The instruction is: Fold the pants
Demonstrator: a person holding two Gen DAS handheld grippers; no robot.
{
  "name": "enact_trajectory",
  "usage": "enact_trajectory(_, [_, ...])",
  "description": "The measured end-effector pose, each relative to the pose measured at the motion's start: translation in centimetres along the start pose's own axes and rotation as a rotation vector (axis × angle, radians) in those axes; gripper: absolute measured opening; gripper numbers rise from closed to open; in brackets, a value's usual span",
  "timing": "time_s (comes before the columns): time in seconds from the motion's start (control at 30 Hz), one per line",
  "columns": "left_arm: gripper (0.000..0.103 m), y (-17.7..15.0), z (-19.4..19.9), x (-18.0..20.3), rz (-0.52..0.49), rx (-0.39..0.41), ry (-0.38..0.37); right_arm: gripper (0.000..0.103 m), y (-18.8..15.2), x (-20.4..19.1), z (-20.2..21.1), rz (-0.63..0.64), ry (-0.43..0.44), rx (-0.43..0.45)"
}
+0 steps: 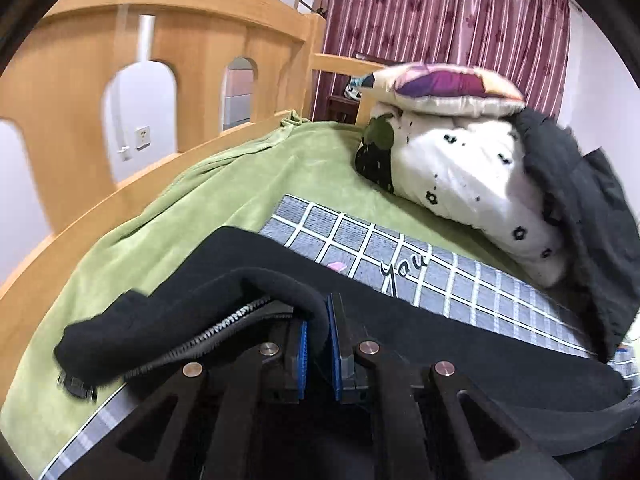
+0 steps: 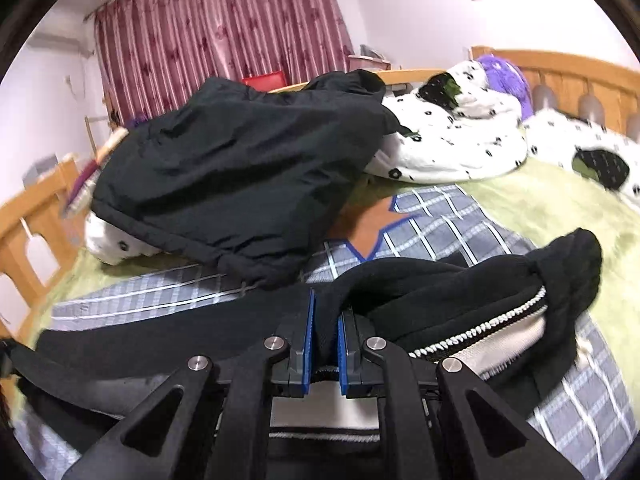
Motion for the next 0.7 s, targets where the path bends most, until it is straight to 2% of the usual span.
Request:
enact_trajectory(0.17, [0.010, 0.2, -5.1, 2.3, -0.054, -0.026, 0.055, 0.010, 0.3, -1.0, -6.6, 0.022, -0.058, -0.042])
enact_trajectory(0.23, [0.011, -0.2, -6.5, 2.4, -0.034, -0.054, 0.046, 0.013, -0.1, -0.9, -8.4, 0.032, -0.079, -0.074])
enact_trajectory(0.27, [0.013, -0.4, -6.8, 2.4, -0.026, -0.063, 0.040, 0.018, -0.3, -1.0, -8.9, 0.039, -0.080, -0.094])
enact_trajectory(0.3, [0.023, -0.7, -7.1, 2.4, -0.020, -0.086, 0.033, 0.026, -0.6, -0.9, -9.4, 0.045, -0.075, -0.120])
enact_trajectory(0.33, [0.036, -1.0, -7.1, 2.4, -0.022, -0.106, 0.034, 0.028, -1.0, -1.0, -9.6, 0.058, -0.065, -0.148])
enact_trajectory(0.37, [0.043, -1.3, -7.0, 2.3, -0.028, -0.117, 0.038, 0.029, -1.4, -1.2, -9.3, 0.080, -0.064, -0.160])
enact_trajectory(0.4, [0.057, -1.6, -6.3, 2.3, -0.035, -0.117, 0.043, 0.031, -1.6, -1.4, -8.7, 0.100, -0.070, -0.156])
enact_trajectory(0.43, [0.063, -1.9, -5.5, 2.1, -0.039, -0.111, 0.038, 0.034, -1.7, -1.6, -7.9, 0.121, -0.073, -0.149])
enact_trajectory(0.5, [0.065, -2.6, -3.3, 1.7, -0.043, -0.099, 0.021, 0.056, -2.1, -1.9, -5.9, 0.158, -0.065, -0.142])
enact_trajectory(0.6, [0.077, -4.1, -0.1, 0.6, -0.026, -0.101, -0.018, 0.065, -3.4, -1.6, -1.2, 0.200, -0.053, -0.115])
enact_trajectory(0.7, [0.077, -6.6, 2.5, -0.9, -0.006, -0.139, -0.053, 0.070, -4.7, -0.3, 2.0, 0.199, -0.062, -0.122])
Point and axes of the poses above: each gripper's, at about its wrist camera, not at the fingertips, and z roughly against the way its jaws point, x to its right, y to its top, the point moved 3 cm from there along -z, roughly the way its jaws point, and after that the axes turned 3 degrees about -z, right-handed, at the moved point
